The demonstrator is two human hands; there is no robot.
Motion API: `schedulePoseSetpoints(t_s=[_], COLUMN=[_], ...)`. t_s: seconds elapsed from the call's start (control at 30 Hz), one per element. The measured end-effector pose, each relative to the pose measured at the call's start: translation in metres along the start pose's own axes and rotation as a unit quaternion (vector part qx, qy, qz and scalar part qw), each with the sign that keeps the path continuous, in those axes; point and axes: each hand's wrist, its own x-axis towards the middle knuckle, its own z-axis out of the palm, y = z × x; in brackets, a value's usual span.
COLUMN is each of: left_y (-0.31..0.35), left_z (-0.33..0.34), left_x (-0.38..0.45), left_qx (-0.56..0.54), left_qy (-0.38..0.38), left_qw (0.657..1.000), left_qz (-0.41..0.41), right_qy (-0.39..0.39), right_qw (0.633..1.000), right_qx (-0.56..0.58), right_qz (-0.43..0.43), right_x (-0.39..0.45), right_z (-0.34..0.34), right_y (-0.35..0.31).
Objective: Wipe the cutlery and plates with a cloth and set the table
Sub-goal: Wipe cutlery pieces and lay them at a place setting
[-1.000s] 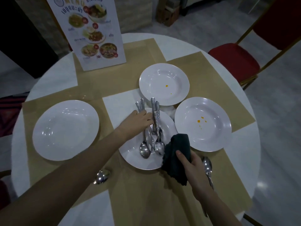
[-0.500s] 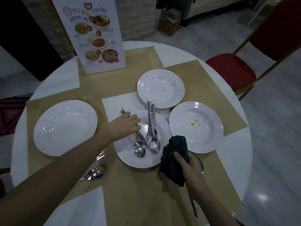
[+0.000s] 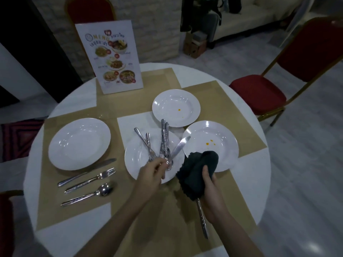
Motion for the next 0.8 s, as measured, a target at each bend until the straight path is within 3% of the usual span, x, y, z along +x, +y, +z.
schedulePoseSetpoints(t_s=[0.1,0.2,0.33,0.5,0.8], left_y=[0.008,0.007,0.002,0.006,0.01], left_z=[0.041,0.069,0.086,0.097,0.111], left_x=[-0.043,-0.07,-0.089,-0.098,-0.108], left_qx=[-0.11,-0.144,-0.09,-0.041,-0.064], left_qy=[0.012,0.039,0.037,0.003,0.036], left_qw=[0.991,0.982,0.987,0.993,0.981], left_qz=[-0.074,-0.117,-0.13,-0.106,-0.182], right_qy=[-0.023,-0.039,-0.064,-0.107,-0.006], right_qw=[1.0,0.998,0.997,0.99,0.977], right_qx=[0.012,0.029,0.02,-0.091,-0.211], right_qz=[0.012,0.038,0.047,-0.006,-0.031], right_x=[-0.007,-0.017,-0.03,-0.042,-0.023], right_z=[-0.011,-0.022,-0.033,-0.031,-0.018], right_y=[0.005,0.011,0.013,0.011,0.03])
